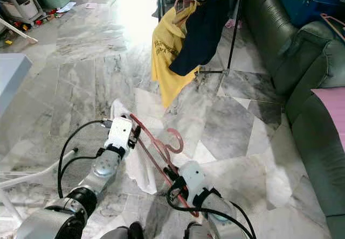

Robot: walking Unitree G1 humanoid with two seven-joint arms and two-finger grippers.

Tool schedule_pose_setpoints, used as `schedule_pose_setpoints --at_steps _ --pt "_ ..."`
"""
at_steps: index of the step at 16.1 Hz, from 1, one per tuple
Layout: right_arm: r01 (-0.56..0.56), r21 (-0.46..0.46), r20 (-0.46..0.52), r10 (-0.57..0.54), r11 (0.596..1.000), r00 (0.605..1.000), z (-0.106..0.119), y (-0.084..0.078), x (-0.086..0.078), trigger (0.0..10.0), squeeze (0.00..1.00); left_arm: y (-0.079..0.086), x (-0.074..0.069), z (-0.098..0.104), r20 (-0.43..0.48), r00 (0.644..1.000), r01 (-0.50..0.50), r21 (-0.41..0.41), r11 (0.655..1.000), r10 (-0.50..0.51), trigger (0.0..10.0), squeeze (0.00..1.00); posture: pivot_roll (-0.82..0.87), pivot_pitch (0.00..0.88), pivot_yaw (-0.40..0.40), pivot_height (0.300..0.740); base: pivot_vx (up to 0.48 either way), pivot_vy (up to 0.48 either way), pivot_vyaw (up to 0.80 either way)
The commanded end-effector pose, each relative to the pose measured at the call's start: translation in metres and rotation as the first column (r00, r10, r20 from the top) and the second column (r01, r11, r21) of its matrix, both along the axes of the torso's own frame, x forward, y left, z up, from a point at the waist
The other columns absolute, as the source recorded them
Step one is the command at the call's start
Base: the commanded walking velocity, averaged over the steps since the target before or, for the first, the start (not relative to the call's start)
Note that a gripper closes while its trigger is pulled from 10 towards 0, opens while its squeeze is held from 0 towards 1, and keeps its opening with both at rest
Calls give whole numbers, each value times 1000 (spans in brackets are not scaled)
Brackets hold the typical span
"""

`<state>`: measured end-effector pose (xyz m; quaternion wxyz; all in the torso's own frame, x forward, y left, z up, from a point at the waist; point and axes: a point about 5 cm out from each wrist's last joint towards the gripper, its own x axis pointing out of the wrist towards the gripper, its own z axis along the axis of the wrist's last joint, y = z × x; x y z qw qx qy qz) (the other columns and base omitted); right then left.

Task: Hang hanger

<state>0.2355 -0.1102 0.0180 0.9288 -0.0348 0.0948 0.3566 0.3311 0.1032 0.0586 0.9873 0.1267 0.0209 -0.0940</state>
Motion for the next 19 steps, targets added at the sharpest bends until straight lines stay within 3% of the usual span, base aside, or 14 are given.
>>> schedule_pose_setpoints --at_steps 1,15,19 --pt "-20 25 28 20 999 999 8 2 0 10000 0 7 -2 -6 -35 999 -24 35 999 25 0 0 -234 144 45 740 0 0 0" --pt "-14 21 19 13 1000 1000 8 3 2 10000 0 12 -2 -7 -55 998 25 12 1000 -24 0 0 -220 131 52 740 0 0 0" --pt "8 6 28 -8 1000 1000 7 2 5 10000 0 4 -1 -1 -20 996 83 -18 996 -83 0 0 -219 130 55 740 0 0 0"
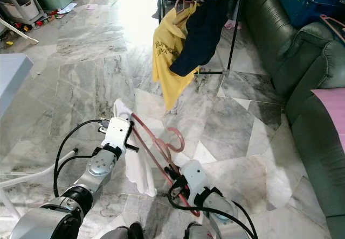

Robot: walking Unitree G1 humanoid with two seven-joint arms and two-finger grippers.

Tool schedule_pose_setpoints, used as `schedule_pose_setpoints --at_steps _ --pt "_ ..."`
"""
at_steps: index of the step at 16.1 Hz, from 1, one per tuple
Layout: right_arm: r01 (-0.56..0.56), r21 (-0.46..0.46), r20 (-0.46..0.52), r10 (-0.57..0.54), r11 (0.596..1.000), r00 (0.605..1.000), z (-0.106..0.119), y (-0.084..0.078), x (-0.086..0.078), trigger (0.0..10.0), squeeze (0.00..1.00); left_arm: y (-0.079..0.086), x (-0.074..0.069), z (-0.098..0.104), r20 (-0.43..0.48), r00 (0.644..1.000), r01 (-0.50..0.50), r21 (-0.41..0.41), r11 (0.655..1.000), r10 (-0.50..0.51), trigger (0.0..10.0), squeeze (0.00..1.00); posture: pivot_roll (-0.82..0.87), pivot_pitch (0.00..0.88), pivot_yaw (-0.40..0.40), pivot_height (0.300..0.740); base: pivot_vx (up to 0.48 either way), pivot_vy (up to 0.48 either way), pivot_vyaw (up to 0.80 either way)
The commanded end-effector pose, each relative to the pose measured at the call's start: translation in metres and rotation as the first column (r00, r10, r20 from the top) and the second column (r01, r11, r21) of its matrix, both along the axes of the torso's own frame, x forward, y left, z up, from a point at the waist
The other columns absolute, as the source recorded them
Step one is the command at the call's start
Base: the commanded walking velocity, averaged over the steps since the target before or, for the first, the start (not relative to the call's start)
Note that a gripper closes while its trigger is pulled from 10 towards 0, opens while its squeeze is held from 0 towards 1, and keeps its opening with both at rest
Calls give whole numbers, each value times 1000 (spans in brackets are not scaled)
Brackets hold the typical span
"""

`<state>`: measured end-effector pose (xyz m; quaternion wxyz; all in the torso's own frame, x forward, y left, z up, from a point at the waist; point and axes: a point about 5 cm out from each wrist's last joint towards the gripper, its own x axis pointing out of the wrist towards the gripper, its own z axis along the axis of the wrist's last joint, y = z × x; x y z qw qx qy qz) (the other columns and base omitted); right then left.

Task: Hang hanger

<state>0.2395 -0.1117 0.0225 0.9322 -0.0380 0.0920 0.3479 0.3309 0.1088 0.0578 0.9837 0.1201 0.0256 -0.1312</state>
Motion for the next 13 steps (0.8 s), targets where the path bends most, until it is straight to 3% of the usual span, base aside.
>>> schedule_pose_setpoints --at_steps 1,9,13 --pt "-7 12 19 7 1000 1000 2 4 1 10000 0 -3 0 2 14 1000 24 -11 1000 -23 0 0 -219 130 55 740 0 0 0" --pt "0 3 -9 0 1000 1000 -4 4 0 10000 0 -10 2 18 132 984 118 1 993 -118 0 0 -207 139 56 740 0 0 0" --pt "7 -5 -25 -7 1000 1000 -8 3 0 10000 0 -25 -7 27 222 923 312 45 949 -314 0 0 -209 141 59 740 0 0 0"
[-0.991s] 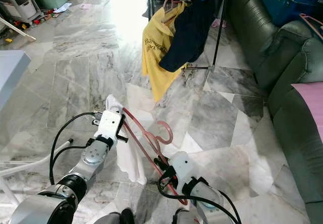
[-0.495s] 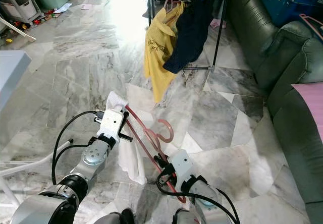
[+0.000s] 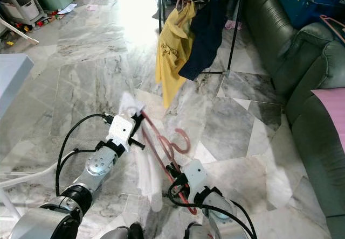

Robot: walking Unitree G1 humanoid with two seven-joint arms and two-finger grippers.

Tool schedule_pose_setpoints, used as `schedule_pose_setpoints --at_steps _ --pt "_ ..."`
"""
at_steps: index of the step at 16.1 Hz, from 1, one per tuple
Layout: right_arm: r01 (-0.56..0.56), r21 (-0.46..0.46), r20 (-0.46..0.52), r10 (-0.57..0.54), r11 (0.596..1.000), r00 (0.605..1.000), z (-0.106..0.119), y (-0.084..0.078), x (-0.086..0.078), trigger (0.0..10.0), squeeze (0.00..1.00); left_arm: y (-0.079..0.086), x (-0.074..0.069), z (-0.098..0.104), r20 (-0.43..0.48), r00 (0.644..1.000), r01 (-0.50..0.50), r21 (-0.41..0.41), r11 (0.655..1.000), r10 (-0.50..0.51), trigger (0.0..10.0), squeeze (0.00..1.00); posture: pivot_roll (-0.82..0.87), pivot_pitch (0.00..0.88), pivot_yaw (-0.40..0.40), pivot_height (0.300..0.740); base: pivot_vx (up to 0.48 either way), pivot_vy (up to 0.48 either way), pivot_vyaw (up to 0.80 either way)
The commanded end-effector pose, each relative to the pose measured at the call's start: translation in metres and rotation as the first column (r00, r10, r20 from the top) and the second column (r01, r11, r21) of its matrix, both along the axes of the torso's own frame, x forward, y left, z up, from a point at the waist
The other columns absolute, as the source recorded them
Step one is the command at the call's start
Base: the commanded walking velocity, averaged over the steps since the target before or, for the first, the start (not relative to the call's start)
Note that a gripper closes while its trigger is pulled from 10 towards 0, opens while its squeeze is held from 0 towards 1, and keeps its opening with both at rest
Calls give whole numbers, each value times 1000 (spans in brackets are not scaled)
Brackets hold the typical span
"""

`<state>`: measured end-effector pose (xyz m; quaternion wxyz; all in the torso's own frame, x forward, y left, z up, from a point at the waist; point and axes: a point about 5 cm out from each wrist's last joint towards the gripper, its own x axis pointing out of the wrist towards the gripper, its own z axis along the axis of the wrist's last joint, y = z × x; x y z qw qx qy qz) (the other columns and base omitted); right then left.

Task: Hang hanger

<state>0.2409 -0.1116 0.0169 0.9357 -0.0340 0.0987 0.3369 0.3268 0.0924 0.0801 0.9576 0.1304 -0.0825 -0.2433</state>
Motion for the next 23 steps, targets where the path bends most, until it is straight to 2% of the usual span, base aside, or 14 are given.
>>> schedule_pose_setpoints --at_steps 1,3,4,5,7,9,11,14,18,20,22,23 --pt "-17 -8 -18 16 1000 1000 -4 3 -2 10000 0 -13 -7 5 60 989 131 23 991 -132 0 0 -209 141 59 740 0 0 0" --pt "-15 -14 -30 15 1000 999 -6 1 -2 10000 0 -20 -17 3 62 961 269 16 963 -270 0 0 -204 143 55 740 0 0 0" --pt "-15 -15 -31 15 1000 999 -7 0 -2 10000 0 -20 -18 3 61 958 281 16 960 -281 0 0 -204 143 55 740 0 0 0" --pt "-1 -24 -35 1 1000 999 -7 -4 1 10000 0 -21 -27 -2 53 927 370 34 928 -371 0 0 -204 143 55 740 0 0 0" --pt "7 -41 -44 -9 999 999 -7 -9 4 10000 0 -20 -34 -10 19 910 413 56 909 -415 0 0 -201 146 54 740 0 0 0" --pt "7 -54 -59 -10 999 998 -8 -11 5 10000 0 -17 -38 -19 -21 907 420 75 904 -420 0 0 -201 146 53 740 0 0 0" --pt "7 -77 -69 -12 997 998 -10 -14 6 10000 0 -18 -39 -19 -29 901 434 62 899 -433 0 0 -204 147 51 740 0 0 0" --pt "32 -77 -57 -36 997 998 -8 -17 10 10000 0 -25 -45 -21 -43 866 500 32 865 -499 0 0 -204 147 51 740 0 0 0" --pt "94 -76 -5 -95 993 995 1 -24 20 10000 0 -24 -48 -28 -81 869 491 4 871 -489 0 0 -208 145 52 740 0 0 0" --pt "120 -72 28 -118 990 993 7 -28 26 10000 0 -20 -47 -30 -95 890 446 -31 895 -447 0 0 -207 146 50 740 0 0 0" --pt "143 -47 59 -140 989 988 14 -29 30 10000 0 -16 -45 -33 -114 911 397 -13 918 -396 0 0 -210 143 47 740 0 0 0" --pt "142 -43 62 -139 989 988 15 -29 31 10000 0 -15 -44 -36 -137 915 380 -19 925 -379 4235 0 -210 143 47 740 0 0 0"
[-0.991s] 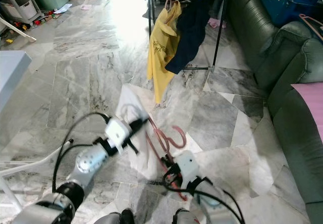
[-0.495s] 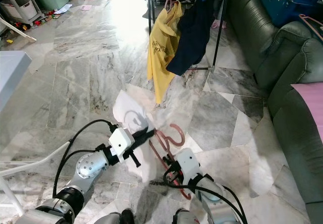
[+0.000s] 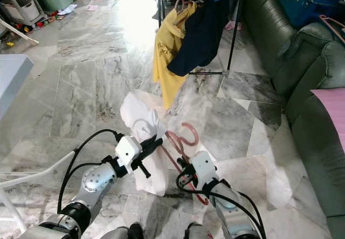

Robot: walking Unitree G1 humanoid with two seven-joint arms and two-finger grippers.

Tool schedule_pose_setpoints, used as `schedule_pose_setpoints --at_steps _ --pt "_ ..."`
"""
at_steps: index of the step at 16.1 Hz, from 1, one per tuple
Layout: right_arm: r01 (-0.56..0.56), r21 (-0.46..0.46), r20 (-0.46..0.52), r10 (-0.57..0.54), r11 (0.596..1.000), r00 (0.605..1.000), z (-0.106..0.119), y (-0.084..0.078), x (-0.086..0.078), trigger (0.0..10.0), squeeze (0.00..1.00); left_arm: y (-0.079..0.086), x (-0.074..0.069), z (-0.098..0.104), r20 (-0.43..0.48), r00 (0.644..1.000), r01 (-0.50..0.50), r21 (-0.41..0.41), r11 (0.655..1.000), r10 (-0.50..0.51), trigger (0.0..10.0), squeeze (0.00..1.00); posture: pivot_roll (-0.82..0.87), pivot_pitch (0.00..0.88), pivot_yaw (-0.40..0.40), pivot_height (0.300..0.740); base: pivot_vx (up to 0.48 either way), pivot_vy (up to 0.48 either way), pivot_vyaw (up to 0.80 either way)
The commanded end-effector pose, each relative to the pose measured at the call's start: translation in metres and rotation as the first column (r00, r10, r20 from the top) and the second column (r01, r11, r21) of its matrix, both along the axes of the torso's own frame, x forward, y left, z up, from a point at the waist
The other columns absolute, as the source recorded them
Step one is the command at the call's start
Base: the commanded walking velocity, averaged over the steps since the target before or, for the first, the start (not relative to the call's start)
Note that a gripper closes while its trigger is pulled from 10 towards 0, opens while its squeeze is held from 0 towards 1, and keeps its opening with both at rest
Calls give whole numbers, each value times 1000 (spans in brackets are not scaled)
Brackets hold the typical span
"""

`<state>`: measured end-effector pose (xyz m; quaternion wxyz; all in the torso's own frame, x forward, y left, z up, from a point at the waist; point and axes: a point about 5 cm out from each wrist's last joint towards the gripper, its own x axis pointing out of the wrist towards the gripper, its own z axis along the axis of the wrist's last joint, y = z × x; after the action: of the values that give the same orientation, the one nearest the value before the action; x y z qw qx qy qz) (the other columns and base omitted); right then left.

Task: Hang hanger

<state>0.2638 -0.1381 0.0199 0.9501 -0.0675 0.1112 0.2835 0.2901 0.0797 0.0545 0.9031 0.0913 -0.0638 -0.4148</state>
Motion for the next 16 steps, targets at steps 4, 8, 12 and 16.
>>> schedule_pose_setpoints --at_steps 4,8,12,16 --pt "29 24 65 -31 999 997 12 -2 8 10000 0 -6 -13 -21 -129 989 72 48 996 -65 10000 1000 -212 138 45 740 0 0 0" --pt "30 27 80 -32 999 996 13 -2 8 10000 0 -13 -20 -25 -163 976 155 45 987 -145 10000 1000 -213 141 45 740 0 0 0" --pt "16 3 89 -16 1000 996 11 -4 4 10000 0 -10 -20 -21 -117 975 197 71 978 -188 10000 1000 -212 147 46 740 0 0 0" --pt "-3 -66 62 7 998 998 2 -19 -3 10000 0 14 -2 -1 14 992 126 126 984 -129 10000 1000 -208 157 49 740 0 0 0"
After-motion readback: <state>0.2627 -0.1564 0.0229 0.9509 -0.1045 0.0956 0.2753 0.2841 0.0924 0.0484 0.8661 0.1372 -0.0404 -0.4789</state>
